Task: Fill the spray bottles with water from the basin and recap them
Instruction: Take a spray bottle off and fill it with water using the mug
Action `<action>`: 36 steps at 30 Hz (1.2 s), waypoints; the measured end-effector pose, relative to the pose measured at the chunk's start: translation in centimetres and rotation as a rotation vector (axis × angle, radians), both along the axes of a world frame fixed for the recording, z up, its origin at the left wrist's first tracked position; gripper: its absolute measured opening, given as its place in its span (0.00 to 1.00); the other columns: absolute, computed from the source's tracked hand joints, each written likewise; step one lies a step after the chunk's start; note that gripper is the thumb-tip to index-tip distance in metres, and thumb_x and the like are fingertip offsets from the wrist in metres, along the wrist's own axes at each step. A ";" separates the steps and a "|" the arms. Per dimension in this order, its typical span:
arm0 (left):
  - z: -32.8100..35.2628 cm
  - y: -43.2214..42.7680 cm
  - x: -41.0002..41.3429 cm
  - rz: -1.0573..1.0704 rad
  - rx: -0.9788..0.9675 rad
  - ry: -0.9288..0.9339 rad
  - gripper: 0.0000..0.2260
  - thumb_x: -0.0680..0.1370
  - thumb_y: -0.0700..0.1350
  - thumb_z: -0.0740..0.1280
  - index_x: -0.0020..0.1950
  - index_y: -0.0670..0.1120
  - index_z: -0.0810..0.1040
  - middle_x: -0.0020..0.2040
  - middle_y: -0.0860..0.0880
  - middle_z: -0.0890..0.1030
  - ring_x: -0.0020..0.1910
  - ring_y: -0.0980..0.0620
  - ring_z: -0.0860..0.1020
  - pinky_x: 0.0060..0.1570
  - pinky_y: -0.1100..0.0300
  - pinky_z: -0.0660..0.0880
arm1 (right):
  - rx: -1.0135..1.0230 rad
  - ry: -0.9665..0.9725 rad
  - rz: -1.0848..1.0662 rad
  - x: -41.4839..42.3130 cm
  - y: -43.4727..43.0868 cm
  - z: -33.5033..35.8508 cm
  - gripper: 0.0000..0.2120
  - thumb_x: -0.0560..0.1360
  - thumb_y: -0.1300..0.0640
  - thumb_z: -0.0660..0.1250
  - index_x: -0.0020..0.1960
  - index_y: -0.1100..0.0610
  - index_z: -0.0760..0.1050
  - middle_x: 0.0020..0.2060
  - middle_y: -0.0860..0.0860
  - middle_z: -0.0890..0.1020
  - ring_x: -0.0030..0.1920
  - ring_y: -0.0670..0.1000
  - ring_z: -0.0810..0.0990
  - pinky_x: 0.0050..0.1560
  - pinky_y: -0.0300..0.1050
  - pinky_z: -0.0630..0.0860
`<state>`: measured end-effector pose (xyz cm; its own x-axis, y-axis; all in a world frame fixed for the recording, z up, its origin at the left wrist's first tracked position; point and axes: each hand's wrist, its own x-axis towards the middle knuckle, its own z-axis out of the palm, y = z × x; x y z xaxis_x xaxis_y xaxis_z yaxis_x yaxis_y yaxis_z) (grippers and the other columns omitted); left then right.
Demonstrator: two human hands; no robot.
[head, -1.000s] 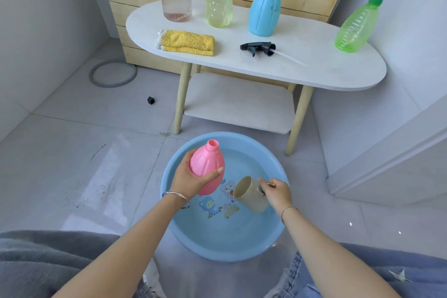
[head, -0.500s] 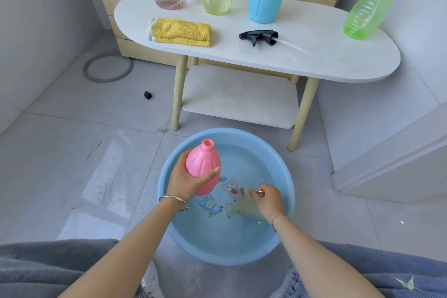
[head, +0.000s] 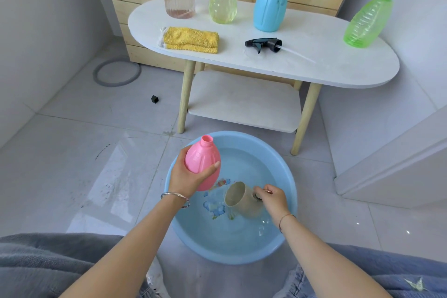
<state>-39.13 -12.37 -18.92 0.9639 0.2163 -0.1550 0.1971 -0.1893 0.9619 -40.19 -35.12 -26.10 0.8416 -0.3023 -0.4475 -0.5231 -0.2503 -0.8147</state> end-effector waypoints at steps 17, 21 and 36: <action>4.1 -1.5 -1.3 -0.045 -0.070 -0.118 0.38 0.55 0.62 0.78 0.62 0.54 0.72 0.53 0.59 0.78 0.49 0.64 0.77 0.39 0.73 0.73 | 0.347 -0.292 -0.096 2.9 -3.4 16.4 0.09 0.67 0.57 0.74 0.34 0.55 0.74 0.31 0.51 0.75 0.38 0.50 0.71 0.47 0.41 0.64; 4.6 -2.0 -1.3 -0.080 -0.051 -0.135 0.37 0.55 0.62 0.78 0.61 0.54 0.72 0.52 0.59 0.78 0.49 0.62 0.77 0.39 0.72 0.73 | 0.344 -0.349 -0.074 3.4 -4.0 20.9 0.09 0.72 0.62 0.70 0.34 0.56 0.74 0.25 0.46 0.70 0.29 0.45 0.65 0.40 0.39 0.61; 4.7 -3.0 -1.5 -0.195 -0.049 -0.200 0.30 0.56 0.62 0.77 0.55 0.64 0.71 0.53 0.61 0.78 0.50 0.65 0.76 0.43 0.70 0.75 | 0.353 -0.408 -0.037 2.9 -3.6 23.0 0.13 0.72 0.63 0.69 0.33 0.55 0.68 0.20 0.43 0.62 0.23 0.43 0.62 0.40 0.40 0.61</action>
<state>-40.62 -15.40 -14.26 0.9991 0.0208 0.0363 -0.0326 -0.1570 0.9871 -37.27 -38.74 -3.07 0.9599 -0.2253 -0.1667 -0.1503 0.0879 -0.9847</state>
